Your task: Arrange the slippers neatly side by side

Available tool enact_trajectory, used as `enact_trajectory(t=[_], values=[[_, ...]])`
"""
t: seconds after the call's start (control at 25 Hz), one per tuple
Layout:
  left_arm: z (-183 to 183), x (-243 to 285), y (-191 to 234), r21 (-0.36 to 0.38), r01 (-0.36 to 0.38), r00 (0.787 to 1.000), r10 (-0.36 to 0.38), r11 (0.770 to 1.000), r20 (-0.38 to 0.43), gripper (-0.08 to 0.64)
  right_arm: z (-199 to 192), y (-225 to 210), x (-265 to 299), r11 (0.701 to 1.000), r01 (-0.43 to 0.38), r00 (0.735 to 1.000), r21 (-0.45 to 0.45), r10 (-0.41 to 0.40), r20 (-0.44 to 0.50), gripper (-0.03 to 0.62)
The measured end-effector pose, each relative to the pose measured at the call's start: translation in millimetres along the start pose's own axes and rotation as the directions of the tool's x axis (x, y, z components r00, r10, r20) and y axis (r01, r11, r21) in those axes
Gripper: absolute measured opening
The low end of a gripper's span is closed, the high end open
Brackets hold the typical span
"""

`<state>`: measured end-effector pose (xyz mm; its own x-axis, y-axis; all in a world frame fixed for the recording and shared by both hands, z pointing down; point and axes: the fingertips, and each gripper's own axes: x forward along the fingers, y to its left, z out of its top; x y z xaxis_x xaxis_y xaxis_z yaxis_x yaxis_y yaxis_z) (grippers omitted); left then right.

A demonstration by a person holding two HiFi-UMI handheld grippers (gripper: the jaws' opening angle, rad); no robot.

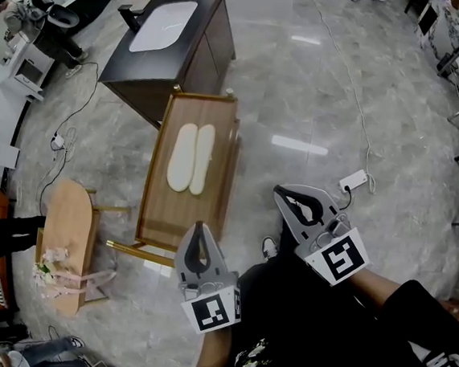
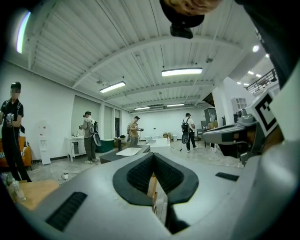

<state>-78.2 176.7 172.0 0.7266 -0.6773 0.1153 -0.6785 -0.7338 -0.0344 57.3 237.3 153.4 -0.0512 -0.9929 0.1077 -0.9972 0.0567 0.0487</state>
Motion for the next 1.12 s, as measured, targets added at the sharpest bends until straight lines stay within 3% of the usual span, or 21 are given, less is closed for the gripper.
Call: enact_trajectory(t=[0.28,0.64,0.84,1.12], values=[[7,11,12,0.005,-0.046,0.999,0.046,0.999,0.001,0.003,4,-8,19,0.999,-0.034,0.999,0.013,0.034,0.011,-0.002],[26,49,-3,0.032,-0.034,0.999,0.034,0.999,0.005,0.003,10,-34,43,0.997,-0.067,0.998,0.044,0.066,0.024,-0.002],[37,66,5,0.048,-0.084,0.996,0.084,0.995,0.007,0.003,20,-46,68,0.992,-0.122,0.992,0.036,0.12,0.049,-0.002],[32,85,15,0.01,-0.16,0.987,0.161,0.987,-0.01,0.003,21,-53,101,0.978,-0.207,0.978,0.009,0.207,0.037,-0.002]])
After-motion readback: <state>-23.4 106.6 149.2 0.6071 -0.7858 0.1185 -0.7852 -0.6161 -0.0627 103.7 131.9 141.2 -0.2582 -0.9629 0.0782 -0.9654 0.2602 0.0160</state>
